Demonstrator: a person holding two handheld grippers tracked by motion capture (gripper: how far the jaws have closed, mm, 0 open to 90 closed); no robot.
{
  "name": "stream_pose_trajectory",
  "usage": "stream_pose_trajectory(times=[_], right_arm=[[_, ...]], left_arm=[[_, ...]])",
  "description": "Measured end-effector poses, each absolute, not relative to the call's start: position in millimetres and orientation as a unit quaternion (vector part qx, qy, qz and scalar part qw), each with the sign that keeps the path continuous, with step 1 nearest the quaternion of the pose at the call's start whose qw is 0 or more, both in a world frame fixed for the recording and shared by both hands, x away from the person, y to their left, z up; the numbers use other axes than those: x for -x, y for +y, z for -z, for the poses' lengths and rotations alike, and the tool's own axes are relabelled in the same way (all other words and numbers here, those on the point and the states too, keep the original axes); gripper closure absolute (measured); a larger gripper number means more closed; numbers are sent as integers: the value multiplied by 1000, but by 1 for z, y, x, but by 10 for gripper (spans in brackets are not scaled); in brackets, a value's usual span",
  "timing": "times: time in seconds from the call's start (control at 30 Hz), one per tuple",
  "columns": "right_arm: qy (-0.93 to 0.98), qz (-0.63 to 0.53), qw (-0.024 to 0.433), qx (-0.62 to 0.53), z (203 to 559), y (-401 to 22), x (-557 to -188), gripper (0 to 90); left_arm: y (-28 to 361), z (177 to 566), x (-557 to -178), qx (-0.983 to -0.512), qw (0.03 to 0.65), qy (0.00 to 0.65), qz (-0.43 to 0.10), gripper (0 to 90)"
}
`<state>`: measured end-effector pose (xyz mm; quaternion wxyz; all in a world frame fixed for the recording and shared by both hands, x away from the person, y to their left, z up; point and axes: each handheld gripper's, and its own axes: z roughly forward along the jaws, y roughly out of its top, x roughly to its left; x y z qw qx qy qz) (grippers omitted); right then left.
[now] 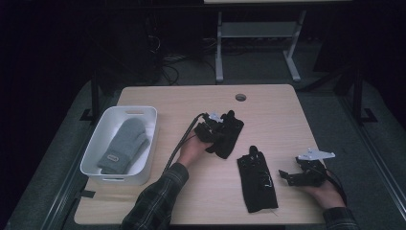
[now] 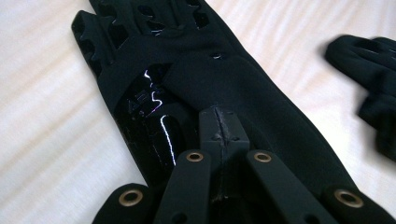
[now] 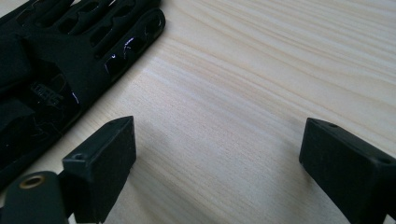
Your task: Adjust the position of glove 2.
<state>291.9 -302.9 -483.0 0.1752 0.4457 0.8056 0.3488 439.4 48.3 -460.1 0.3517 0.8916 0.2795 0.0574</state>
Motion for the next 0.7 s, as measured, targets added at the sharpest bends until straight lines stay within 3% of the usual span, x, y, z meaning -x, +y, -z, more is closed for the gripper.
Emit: stream_pose_trajectory(times=[0.7], right_arm=[[805,-349,175,-447,483,-303,-292,107]], left_arm=[[82,456,-367,-898,344,275,8,895]])
